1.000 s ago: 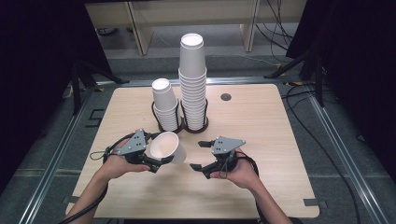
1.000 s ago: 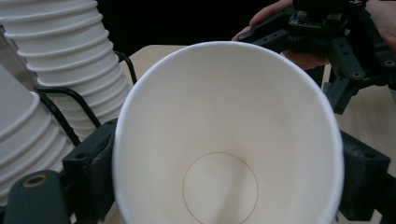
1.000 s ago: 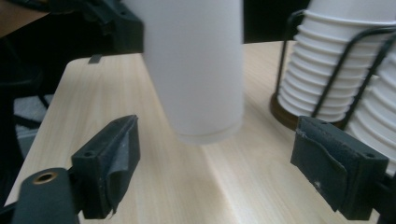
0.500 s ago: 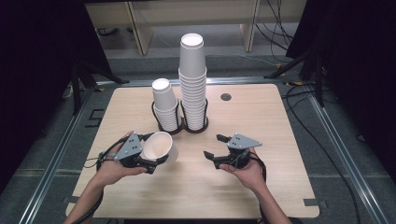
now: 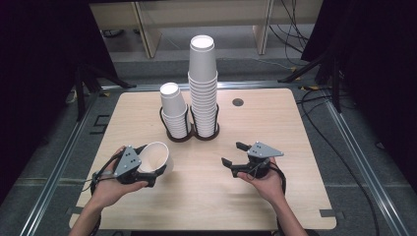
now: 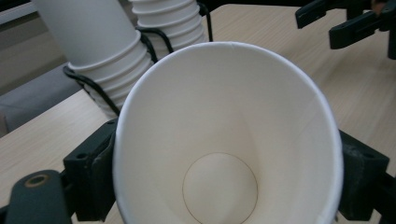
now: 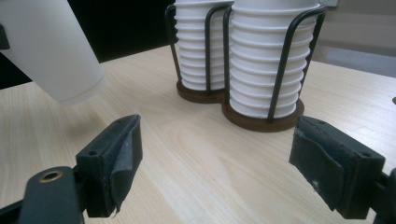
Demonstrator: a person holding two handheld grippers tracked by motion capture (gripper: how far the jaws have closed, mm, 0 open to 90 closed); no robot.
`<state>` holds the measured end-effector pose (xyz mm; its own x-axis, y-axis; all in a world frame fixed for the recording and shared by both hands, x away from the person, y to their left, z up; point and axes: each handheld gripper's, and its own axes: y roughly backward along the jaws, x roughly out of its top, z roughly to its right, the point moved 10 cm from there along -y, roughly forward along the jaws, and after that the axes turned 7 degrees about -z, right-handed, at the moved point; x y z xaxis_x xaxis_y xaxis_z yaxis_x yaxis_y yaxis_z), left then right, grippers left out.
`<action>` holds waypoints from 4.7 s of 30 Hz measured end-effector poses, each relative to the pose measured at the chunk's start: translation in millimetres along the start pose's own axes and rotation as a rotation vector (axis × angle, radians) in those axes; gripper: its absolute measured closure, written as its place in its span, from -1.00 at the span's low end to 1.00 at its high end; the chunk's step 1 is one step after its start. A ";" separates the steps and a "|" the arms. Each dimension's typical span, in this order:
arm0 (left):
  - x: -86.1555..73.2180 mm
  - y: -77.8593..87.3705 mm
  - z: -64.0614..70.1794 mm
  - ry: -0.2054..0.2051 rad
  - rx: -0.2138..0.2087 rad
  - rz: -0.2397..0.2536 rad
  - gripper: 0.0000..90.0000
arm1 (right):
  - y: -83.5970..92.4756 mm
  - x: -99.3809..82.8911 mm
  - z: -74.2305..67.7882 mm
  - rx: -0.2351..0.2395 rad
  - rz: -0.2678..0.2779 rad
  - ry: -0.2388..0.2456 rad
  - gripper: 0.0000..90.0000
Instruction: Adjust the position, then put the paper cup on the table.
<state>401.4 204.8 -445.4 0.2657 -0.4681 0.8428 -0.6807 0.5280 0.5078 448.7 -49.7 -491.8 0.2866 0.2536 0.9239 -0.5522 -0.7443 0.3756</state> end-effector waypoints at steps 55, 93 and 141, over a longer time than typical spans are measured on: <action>-36.9 2.5 -90.5 0.242 0.312 -0.072 -0.71 | 7.3 -3.3 25.8 -0.132 0.020 -0.069 -0.60; -57.8 -21.7 -137.7 0.353 0.358 -0.171 -0.72 | 4.3 -7.4 23.4 -0.132 -0.009 -0.068 -0.63; -57.9 -57.6 -159.8 0.392 0.339 -0.195 -0.78 | 0.6 -9.6 17.6 -0.087 -0.027 -0.090 -0.66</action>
<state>534.4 314.7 -494.9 0.5987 -0.2010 0.7754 -0.7583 0.1696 0.6295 459.4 -63.4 -501.7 0.3689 0.2136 0.9046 -0.6081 -0.6805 0.4088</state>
